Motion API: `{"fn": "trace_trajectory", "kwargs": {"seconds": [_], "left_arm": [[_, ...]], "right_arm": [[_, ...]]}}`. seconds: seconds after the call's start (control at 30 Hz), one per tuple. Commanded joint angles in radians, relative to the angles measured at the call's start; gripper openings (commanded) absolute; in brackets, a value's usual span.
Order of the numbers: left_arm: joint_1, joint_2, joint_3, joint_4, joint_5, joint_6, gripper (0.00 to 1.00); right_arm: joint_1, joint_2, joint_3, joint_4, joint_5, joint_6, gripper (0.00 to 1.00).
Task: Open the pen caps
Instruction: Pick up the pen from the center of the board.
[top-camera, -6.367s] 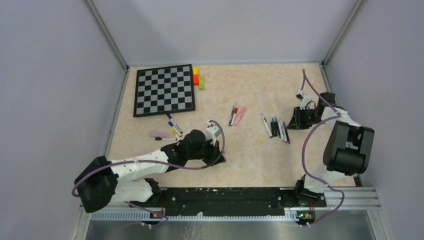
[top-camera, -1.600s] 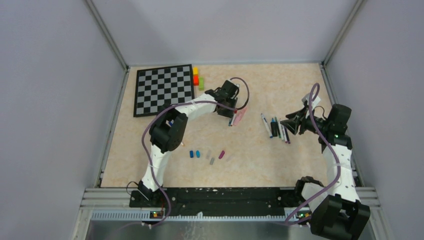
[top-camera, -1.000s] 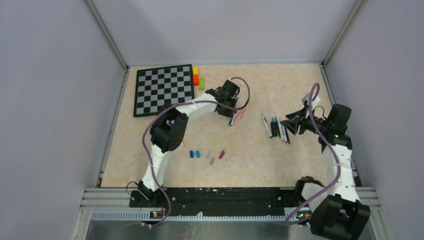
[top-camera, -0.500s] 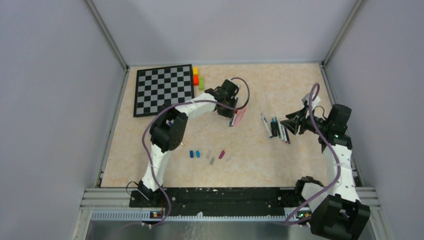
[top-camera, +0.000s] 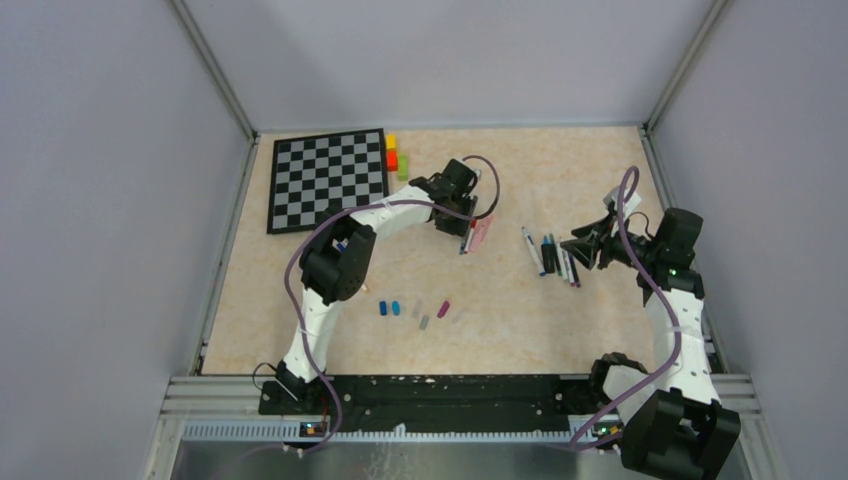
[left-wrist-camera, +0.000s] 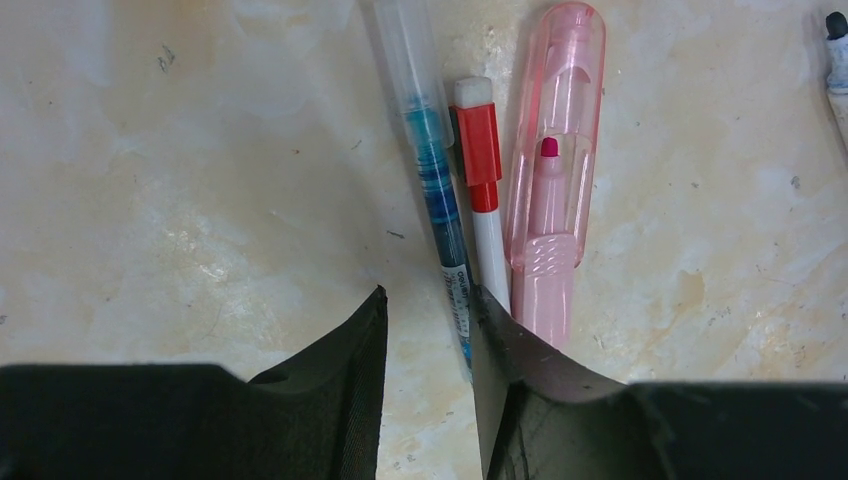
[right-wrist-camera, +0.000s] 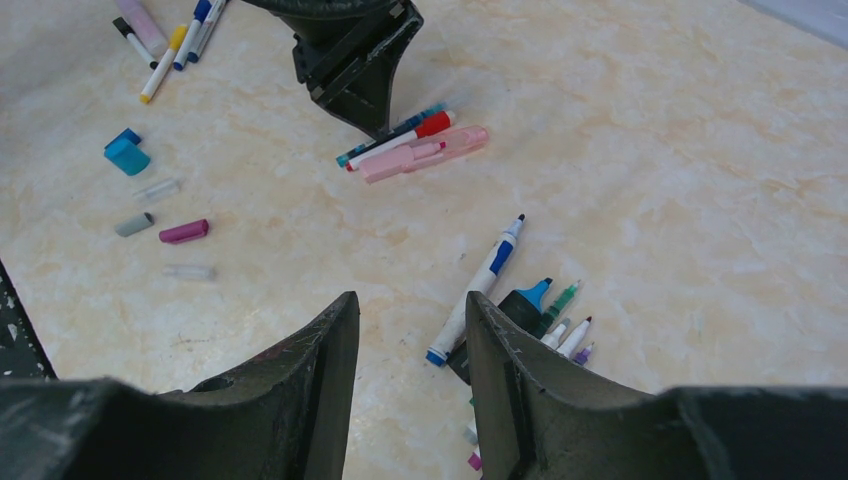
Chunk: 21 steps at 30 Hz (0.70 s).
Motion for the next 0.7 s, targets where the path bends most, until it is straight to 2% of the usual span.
{"fn": "trace_trajectory", "kwargs": {"seconds": [0.0,0.33,0.67], "left_arm": [[0.001,-0.004,0.001,-0.013,0.024,0.006,0.4],[0.001,-0.008,-0.001,-0.009,0.042,0.003,0.42],[0.002,0.013,0.001,-0.036,-0.004,0.005,0.29]], "right_arm": [[-0.014,-0.018,-0.002,0.029,-0.021,-0.017,0.43],[-0.014,-0.024,-0.002,0.025,-0.02,-0.022,0.43],[-0.014,-0.026,-0.001,0.026,-0.021,-0.023,0.43]]}}
